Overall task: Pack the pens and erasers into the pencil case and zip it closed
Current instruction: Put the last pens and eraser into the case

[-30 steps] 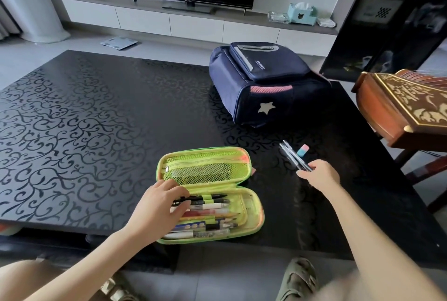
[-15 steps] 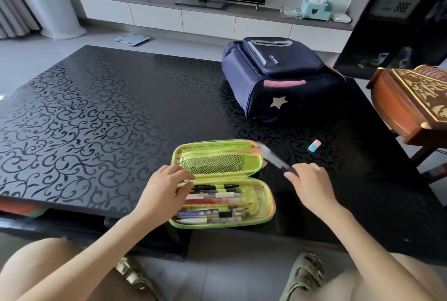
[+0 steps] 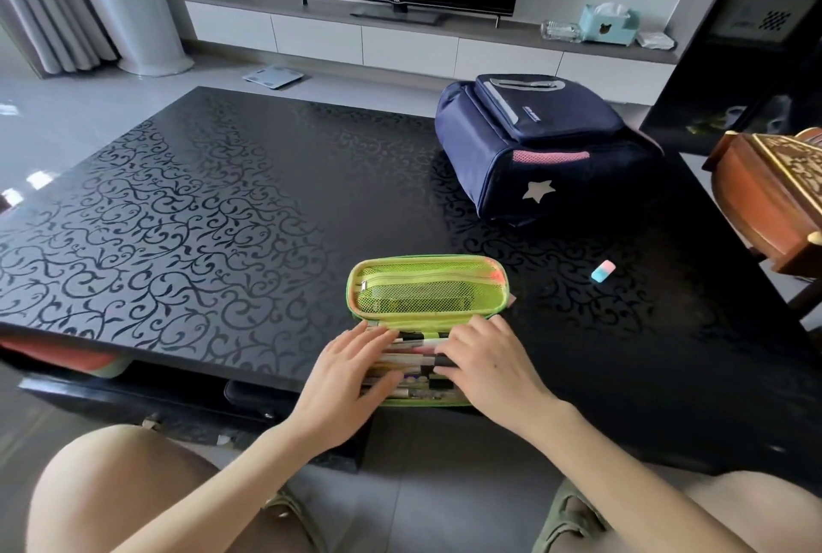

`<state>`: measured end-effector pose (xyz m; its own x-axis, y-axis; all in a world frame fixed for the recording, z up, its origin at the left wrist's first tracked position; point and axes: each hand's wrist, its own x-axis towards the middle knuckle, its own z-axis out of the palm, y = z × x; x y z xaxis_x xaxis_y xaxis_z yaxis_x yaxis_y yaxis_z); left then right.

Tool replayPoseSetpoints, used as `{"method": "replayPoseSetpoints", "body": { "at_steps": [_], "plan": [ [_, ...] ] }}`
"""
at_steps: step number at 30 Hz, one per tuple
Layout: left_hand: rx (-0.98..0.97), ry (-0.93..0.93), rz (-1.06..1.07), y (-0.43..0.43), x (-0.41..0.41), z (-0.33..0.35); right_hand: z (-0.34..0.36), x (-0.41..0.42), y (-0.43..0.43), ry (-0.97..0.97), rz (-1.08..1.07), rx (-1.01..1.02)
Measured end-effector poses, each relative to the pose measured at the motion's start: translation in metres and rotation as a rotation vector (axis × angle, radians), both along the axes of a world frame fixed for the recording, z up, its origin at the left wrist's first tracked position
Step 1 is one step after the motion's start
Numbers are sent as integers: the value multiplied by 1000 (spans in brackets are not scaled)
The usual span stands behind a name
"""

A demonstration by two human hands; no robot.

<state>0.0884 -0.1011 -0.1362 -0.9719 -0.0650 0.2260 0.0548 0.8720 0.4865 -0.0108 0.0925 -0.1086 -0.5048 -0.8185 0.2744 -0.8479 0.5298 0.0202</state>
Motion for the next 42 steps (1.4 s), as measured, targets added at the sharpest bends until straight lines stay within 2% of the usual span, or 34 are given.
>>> {"method": "replayPoseSetpoints", "body": {
  "at_steps": [3, 9, 14, 21, 24, 28, 31, 34, 36, 37, 39, 42],
  "plan": [
    [9, 9, 14, 4, -1, -6, 3, -6, 5, 16, -8, 5],
    [144, 48, 86, 7, 0, 2, 10, -28, 1, -14, -104, 12],
    [47, 112, 157, 3, -1, 1, 10, -37, -18, -240, -61, 134],
    [-9, 30, 10, 0, -23, -2, 10, -36, -11, -390, -55, 246],
    [-45, -3, -47, 5, -29, -4, 10, -38, -2, -478, -84, 205],
    [-51, -10, -15, 5, -29, -4, 8, -37, 0, -559, -87, 119],
    [-119, 3, -14, 4, -30, -2, 7, -40, 8, -568, -114, -33],
    [-199, -9, -66, 9, -33, 2, 5, -58, 31, -409, -334, -313],
    [-227, -12, -157, 17, -39, 7, 2, -80, 54, -264, -613, -435],
    [-238, -15, -207, 23, -43, 9, 0, -94, 66, -208, -749, -434],
    [-279, -35, -295, 36, -51, 11, -7, -121, 86, -193, -951, -291],
    [-365, -60, -361, 52, -62, 3, -20, -158, 107, -263, -1028, -19]
  ]
}}
